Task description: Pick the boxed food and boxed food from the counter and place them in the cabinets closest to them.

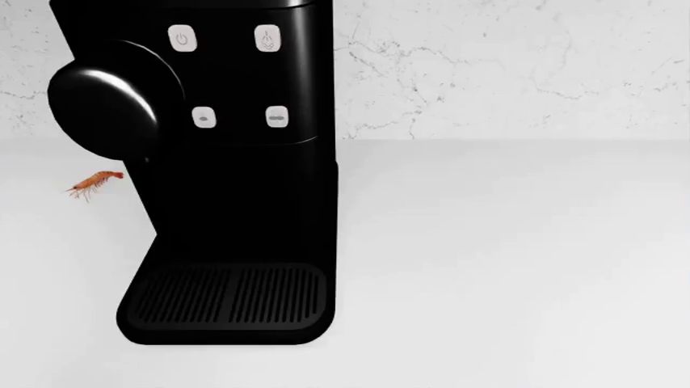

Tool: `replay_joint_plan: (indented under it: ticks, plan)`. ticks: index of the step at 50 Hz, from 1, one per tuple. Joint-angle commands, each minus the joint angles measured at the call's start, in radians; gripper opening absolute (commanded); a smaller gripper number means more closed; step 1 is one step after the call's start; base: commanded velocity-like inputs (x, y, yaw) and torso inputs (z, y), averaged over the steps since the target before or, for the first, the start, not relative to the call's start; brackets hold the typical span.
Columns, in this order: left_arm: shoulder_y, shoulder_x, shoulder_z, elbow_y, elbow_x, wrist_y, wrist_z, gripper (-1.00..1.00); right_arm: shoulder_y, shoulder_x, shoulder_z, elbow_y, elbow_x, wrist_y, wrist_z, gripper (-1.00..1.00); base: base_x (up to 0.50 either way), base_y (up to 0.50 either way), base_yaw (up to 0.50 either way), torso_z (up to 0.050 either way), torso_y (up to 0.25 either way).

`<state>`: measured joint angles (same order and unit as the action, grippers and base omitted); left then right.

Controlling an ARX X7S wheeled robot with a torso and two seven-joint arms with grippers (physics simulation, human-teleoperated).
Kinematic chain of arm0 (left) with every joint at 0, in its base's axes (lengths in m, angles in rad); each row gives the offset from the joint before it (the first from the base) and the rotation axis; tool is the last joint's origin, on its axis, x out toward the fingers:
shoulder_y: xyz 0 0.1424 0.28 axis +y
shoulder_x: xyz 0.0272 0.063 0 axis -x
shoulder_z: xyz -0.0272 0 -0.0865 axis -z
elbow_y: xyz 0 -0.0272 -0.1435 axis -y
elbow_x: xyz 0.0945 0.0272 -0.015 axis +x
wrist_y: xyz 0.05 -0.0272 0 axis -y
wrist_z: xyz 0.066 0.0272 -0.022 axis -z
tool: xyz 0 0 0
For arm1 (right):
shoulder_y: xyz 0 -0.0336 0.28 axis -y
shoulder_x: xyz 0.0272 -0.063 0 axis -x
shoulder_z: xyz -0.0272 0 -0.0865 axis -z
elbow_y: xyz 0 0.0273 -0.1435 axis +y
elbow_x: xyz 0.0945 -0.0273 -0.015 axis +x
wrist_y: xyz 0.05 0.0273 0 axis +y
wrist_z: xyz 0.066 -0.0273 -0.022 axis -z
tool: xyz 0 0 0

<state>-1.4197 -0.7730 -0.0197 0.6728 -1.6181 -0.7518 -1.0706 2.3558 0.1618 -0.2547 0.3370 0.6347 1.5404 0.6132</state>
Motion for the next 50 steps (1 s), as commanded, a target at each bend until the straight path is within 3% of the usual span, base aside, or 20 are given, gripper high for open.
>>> replay_joint_plan:
  ticks: [1, 6, 14, 25, 31, 44, 50]
  plan:
    - [-0.017, -0.005, 0.005, 0.0, -0.011, -0.001, -0.01, 1.0, 0.0, -0.015, 0.01, -0.045, -0.109, 0.03, -0.072, 1.0, 0.0, 0.0, 0.0, 0.0, 0.0]
    - [-0.037, -0.017, 0.001, -0.001, -0.03, -0.002, -0.022, 1.0, 0.0, 0.004, 0.007, -0.077, 0.016, 0.03, 0.028, 1.0, 0.0, 0.0, 0.0, 0.0, 0.0]
    - [-0.036, -0.063, -0.045, 0.052, -0.112, 0.015, -0.074, 1.0, 0.0, 0.081, 0.026, -0.12, 0.593, 0.03, 0.498, 1.0, 0.0, 0.0, 0.0, 0.0, 0.0]
    - [-0.041, -0.126, -0.063, 0.125, -0.252, 0.032, -0.157, 1.0, 0.0, 0.137, -0.064, -0.151, 1.081, 0.03, 0.938, 1.0, 0.0, 0.0, 0.0, 0.0, 0.0]
    - [-0.003, -0.14, -0.082, 0.163, -0.286, 0.042, -0.17, 1.0, 0.0, 0.147, -0.079, -0.159, 1.124, 0.03, 0.957, 1.0, 0.0, 0.0, 0.0, 0.0, 0.0]
    - [0.123, -0.217, -0.234, 0.278, -0.424, 0.104, -0.217, 1.0, 0.0, 0.192, -0.041, -0.171, 1.242, 0.028, 0.957, 1.0, 0.0, 0.0, 0.0, 0.0, 0.0]
    - [0.227, -0.213, -0.349, 0.325, -0.457, 0.113, -0.217, 1.0, 0.0, 0.301, -0.152, -0.27, 1.385, -0.109, 0.958, 1.0, 0.0, 0.0, 0.0, 0.0, 0.0]
